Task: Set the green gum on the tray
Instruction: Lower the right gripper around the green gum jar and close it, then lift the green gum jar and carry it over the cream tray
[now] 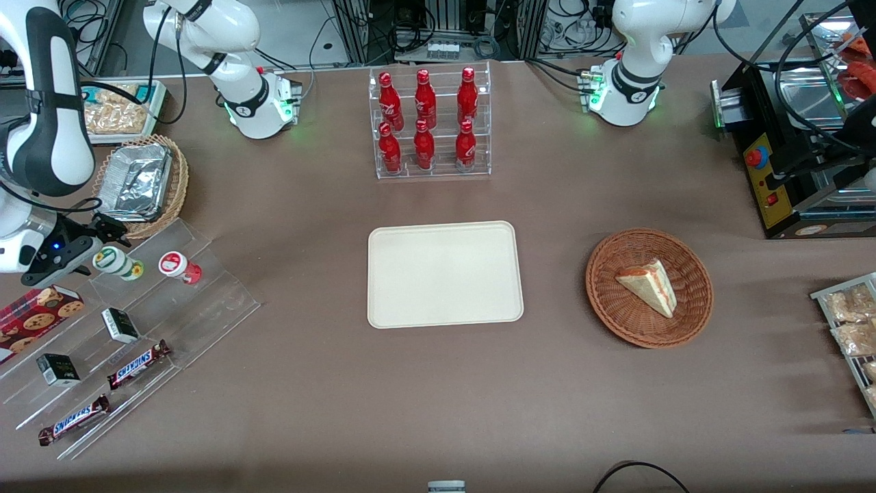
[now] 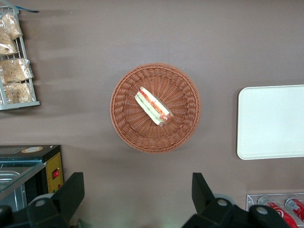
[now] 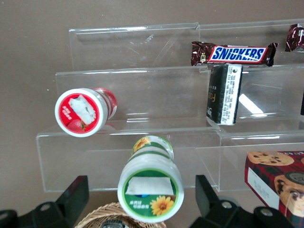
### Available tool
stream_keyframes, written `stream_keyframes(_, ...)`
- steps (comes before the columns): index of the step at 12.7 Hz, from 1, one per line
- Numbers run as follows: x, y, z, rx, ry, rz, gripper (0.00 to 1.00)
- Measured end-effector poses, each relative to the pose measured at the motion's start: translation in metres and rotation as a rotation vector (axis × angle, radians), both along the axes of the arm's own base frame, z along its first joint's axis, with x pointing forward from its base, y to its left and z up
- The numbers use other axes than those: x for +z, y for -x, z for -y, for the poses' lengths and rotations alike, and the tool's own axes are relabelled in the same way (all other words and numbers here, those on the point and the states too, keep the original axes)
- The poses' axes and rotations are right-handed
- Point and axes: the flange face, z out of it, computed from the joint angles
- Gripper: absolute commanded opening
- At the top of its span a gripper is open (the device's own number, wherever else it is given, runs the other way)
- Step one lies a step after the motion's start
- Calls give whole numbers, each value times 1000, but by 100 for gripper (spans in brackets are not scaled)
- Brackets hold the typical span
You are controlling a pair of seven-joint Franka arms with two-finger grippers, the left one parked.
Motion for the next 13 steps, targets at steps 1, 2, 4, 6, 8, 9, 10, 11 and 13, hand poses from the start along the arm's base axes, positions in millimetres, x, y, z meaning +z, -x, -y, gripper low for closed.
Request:
stream_keyframes(1,-3,1,1,6,1,3,85)
stream_keyframes(2,-5,2,2,12,3,9,67)
stream_keyframes(4,-9,4,4,40,3,11,11)
stream_keyframes(6,-10,5,4,67,3,10,0)
stream_keyframes(8,-10,5,4,77,3,10,0)
stream_keyframes(9,-9,4,3,80,3,12,0)
stream_keyframes(10,-5,2,1,85,5,18,0)
stream_keyframes(11,2,-2,-3,92,6,23,0)
stream_keyframes(13,30,-19,-27,82,1,12,0)
